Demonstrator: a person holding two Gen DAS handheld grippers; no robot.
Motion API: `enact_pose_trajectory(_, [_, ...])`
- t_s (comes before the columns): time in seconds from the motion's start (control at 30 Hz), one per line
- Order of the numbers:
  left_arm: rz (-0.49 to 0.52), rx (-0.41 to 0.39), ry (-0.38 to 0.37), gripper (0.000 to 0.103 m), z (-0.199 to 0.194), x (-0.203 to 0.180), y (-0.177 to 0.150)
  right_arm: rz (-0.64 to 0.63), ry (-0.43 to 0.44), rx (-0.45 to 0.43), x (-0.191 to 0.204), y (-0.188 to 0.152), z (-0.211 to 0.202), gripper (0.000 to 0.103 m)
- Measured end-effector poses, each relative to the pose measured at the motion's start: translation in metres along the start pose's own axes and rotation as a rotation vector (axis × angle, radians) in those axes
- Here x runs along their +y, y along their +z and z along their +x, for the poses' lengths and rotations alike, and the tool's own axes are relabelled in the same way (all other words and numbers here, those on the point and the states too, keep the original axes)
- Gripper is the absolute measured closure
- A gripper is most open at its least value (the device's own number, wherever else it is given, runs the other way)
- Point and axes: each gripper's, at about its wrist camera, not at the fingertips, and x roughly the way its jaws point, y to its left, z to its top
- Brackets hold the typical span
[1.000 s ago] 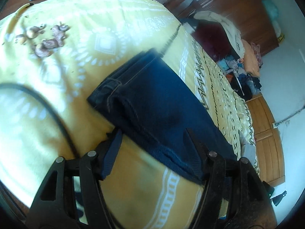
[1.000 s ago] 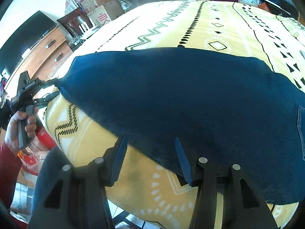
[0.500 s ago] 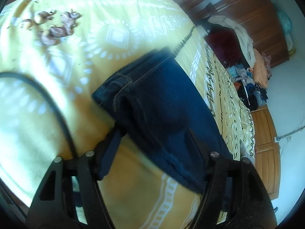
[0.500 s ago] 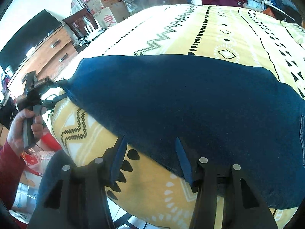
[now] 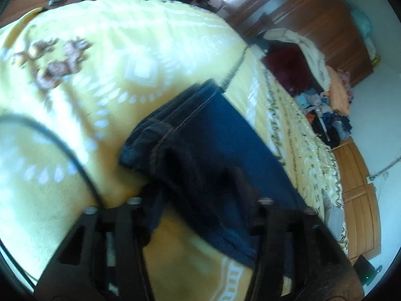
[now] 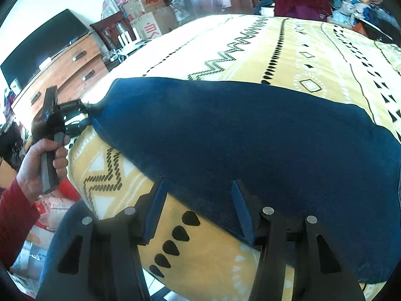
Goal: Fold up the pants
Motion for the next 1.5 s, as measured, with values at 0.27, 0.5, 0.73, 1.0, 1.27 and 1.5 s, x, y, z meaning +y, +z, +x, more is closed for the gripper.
enact_pose_trajectory(0.27, [0.093,-0.088,0.031,0.093,-0.009,-0.018,0.003,0.097,0.123,-0.014,0.007,0.010,0.008,0.046])
enact_pose_trajectory(0.5, [0.115,-0.093,-0.008,0.093,-0.017,-0.031,0.015,-0.197,0.155,-0.006,0.069,0.042,0.034,0.045])
enact_pose_trajectory(0.73, [0.111,-0.098,-0.031,0.092,-0.015,-0.027,0.012,-0.091,0.196,-0.018,0.031,0.112,0.062,0.045])
enact_pose_trajectory(1.0, [0.355,-0.185,0.009,0.093,-0.030,-0.083,0.000,0.154,0.413,0.110,0.000,0.174,0.093,0.043])
enact_pose_trajectory(1.27, [0.577,-0.211,-0.029,0.093,-0.024,-0.147,-0.032,0.171,0.544,0.538,0.073,0.290,0.145,0.037])
enact_pose_trajectory(1.5, [0.726,-0.136,-0.066,0.092,-0.012,-0.171,-0.071,0.011,0.275,0.618,0.088,0.279,0.154,0.039])
